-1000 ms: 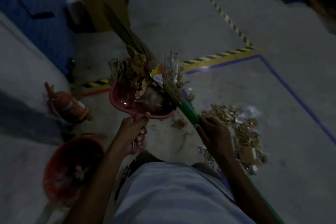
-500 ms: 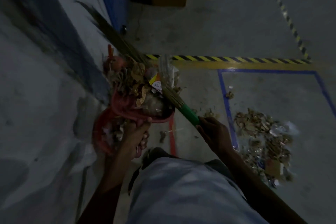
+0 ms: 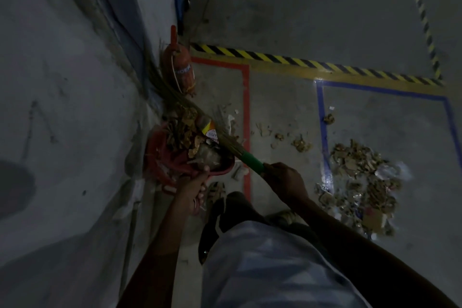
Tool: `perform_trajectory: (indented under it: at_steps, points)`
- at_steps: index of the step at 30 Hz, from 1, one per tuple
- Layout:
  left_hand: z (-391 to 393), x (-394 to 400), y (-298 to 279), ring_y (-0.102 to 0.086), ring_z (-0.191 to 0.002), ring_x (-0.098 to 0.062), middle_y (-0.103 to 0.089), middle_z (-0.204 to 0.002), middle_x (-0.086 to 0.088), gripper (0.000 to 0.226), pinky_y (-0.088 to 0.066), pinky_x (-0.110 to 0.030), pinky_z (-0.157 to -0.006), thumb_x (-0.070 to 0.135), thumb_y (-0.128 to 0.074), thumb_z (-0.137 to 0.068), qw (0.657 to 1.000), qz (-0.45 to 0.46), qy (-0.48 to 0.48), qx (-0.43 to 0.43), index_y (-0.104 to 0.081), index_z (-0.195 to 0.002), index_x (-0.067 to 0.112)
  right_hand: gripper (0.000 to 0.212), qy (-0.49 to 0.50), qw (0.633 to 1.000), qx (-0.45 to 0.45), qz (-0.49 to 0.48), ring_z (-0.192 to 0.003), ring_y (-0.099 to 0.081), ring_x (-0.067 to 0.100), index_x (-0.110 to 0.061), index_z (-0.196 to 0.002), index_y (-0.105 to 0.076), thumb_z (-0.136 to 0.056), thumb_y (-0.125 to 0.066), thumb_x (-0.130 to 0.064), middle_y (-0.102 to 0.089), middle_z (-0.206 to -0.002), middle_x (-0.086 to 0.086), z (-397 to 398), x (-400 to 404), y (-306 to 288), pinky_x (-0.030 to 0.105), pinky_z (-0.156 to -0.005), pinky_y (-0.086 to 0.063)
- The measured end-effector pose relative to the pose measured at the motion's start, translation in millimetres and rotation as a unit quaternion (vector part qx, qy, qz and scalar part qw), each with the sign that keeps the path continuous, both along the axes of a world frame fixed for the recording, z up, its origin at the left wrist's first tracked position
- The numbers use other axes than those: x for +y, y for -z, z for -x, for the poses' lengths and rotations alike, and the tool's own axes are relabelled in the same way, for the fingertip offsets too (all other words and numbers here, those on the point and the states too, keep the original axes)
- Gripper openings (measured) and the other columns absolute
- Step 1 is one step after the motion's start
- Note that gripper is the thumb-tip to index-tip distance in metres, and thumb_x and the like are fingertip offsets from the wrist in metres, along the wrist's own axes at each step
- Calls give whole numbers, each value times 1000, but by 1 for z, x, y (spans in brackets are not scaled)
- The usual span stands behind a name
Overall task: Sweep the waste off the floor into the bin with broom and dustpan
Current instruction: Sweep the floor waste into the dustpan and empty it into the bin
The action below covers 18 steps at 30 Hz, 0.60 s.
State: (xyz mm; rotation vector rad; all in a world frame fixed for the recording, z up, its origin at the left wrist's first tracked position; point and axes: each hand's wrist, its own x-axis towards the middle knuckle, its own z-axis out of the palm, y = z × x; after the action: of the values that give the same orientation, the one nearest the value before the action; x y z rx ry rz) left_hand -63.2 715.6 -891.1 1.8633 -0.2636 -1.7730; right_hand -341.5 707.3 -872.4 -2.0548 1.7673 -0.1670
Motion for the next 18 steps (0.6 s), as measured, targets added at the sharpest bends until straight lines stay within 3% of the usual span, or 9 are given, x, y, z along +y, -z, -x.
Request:
perform_trajectory:
  at_steps: [7,10,14,16,18]
  points:
    - [-21,-14,46,-33,-31,-4,-41,-41,8,44,-26,-16,-36,37,-60,-101,992,-102,-17,76,-44,-65,15,23,10,995,88,-52,-68,-63,26,-32,-116,-69,-97,-56,-33,-62,-96,-1,-31,-4,12,37,-54,-52]
    - [-26,-23,55,-33,-28,-2,-42,-38,8,43,-26,-12,-34,27,-59,-103,988,-121,-52,83,-43,-65,14,23,3,992,113,-51,-68,-63,23,-29,-114,-69,-98,-53,-36,-62,-99,-3,-35,-8,15,35,-54,-51]
    - [-29,-31,74,-34,-29,-2,-43,-40,7,39,-29,-12,-35,19,-62,-101,986,-120,-79,81,-42,-67,16,20,10,993,116,-24,-61,-64,30,-19,-105,-71,-94,-64,-33,-66,-99,1,-33,-12,15,34,-48,-48]
    - [-31,-32,86,-38,-32,-3,-47,-44,7,38,-34,-13,-37,25,-68,-97,987,-126,-65,72,-45,-68,16,19,3,992,127,-10,-56,-62,31,-17,-105,-72,-92,-67,-30,-67,-101,2,-29,-12,14,33,-45,-47]
    - [-29,-35,97,-60,-49,-7,-65,-60,5,31,-51,-17,-53,30,-72,-94,988,-126,-59,67,-60,-79,6,19,4,992,129,12,-55,-62,30,-17,-106,-72,-91,-69,-28,-67,-103,1,-24,-12,11,31,-44,-45]
